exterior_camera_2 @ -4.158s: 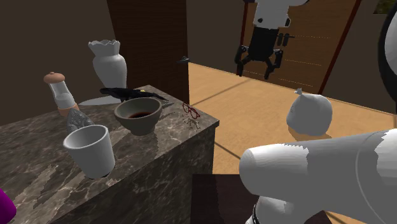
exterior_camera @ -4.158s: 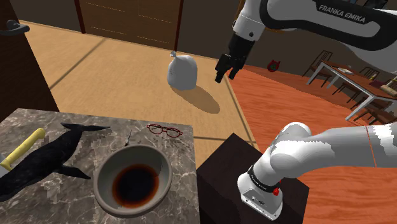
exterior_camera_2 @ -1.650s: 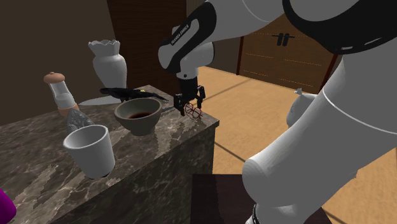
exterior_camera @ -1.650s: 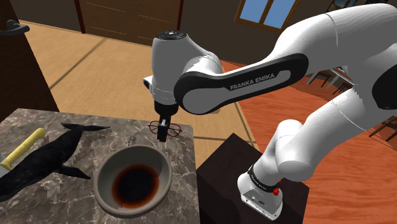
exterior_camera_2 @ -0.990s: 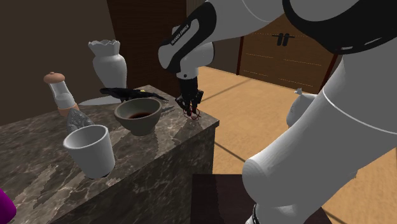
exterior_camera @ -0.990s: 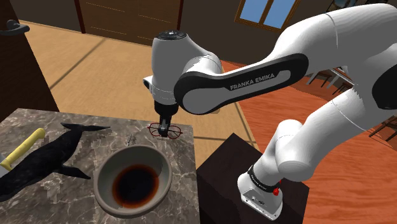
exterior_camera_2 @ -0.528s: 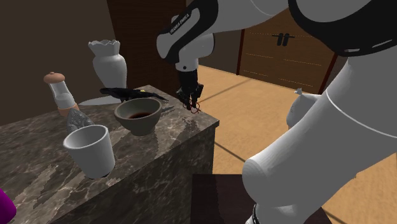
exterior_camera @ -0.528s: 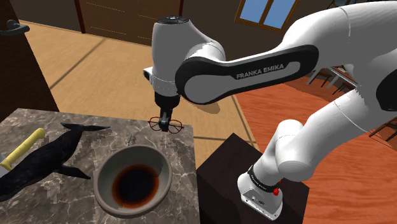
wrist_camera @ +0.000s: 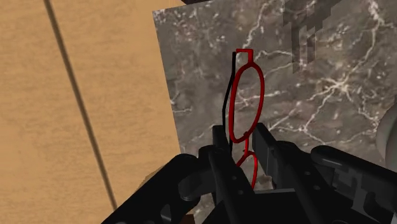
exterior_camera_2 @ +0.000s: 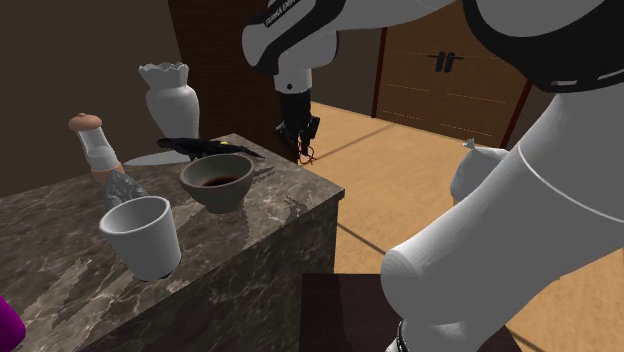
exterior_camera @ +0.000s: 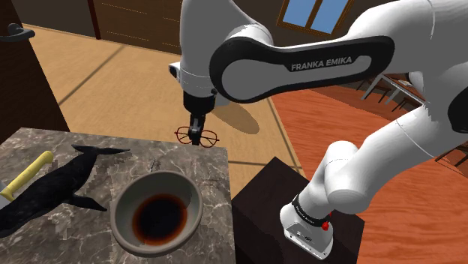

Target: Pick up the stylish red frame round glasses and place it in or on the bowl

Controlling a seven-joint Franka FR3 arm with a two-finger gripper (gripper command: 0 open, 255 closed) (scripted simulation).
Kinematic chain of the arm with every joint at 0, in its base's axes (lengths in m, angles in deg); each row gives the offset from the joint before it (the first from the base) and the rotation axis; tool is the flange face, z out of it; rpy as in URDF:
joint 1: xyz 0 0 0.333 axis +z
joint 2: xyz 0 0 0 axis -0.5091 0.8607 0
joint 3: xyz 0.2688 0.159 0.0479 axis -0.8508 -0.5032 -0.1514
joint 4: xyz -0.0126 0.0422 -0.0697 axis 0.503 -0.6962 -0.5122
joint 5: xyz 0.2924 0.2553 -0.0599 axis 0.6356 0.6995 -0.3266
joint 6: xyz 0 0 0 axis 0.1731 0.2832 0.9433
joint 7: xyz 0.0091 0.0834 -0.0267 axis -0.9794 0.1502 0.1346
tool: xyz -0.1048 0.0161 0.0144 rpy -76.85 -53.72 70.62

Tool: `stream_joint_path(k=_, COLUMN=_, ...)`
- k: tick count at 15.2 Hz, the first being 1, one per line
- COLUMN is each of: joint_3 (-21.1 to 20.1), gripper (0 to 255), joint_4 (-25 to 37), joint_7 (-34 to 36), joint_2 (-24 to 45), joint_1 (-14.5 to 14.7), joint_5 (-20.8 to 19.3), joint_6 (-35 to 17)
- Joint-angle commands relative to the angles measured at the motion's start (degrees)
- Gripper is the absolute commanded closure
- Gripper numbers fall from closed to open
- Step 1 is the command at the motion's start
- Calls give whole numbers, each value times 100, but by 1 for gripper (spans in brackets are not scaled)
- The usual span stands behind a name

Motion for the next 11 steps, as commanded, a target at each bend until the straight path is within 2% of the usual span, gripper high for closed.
stream_joint_path(k=1, joint_3=11, gripper=255, joint_4=124, joint_7=-13, joint_2=-34, joint_1=-1, joint_5=5, joint_6=160)
stream_joint_path(k=11, joint_3=53, gripper=255, joint_4=848, joint_7=-49, joint_2=-83, joint_1=-18, joint_5=-1, joint_6=932)
